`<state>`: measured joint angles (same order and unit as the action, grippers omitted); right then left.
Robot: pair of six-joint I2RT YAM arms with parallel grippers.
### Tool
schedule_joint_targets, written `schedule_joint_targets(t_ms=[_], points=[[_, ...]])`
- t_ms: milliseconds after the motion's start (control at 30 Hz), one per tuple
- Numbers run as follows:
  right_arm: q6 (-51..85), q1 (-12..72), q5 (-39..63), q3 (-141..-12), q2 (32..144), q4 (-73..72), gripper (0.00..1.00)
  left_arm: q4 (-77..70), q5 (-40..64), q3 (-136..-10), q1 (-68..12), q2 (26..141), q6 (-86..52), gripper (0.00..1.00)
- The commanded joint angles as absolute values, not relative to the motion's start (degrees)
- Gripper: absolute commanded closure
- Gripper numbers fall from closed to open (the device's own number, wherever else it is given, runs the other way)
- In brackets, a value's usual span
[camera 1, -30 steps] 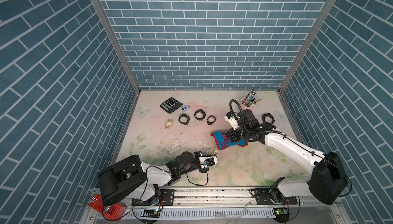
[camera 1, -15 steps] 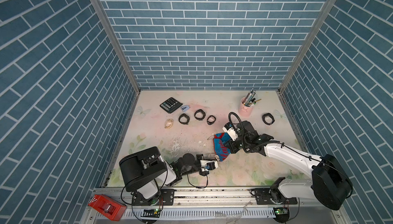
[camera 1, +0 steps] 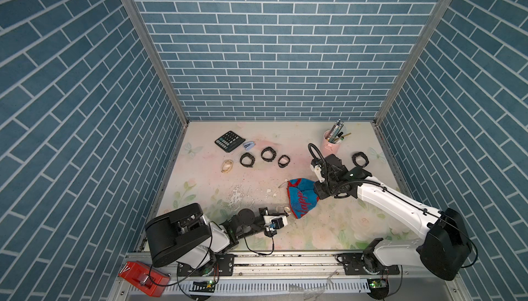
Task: Wipe the watch dial
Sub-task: Pick up the cleaning item at the center of the board.
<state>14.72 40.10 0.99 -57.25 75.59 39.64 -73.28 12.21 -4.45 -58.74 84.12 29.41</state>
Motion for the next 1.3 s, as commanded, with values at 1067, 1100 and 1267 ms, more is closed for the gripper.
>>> schedule_joint_targets(t_ms=[1067, 1100, 1267], points=[[20.7, 52.0, -3.6, -59.5, 98.6, 35.0, 0.59, -46.4, 8.4, -1.6, -58.5, 55.6, 25.6, 1.0], [20.7, 52.0, -3.9, -58.9, 98.5, 34.4, 0.62, -46.4, 8.5, -1.7, -58.5, 55.9, 25.6, 1.0], [20.9, 51.4, -1.8, -57.0, 95.4, 31.9, 0.95, -45.7, 9.1, -2.5, -58.5, 56.5, 25.6, 1.0]])
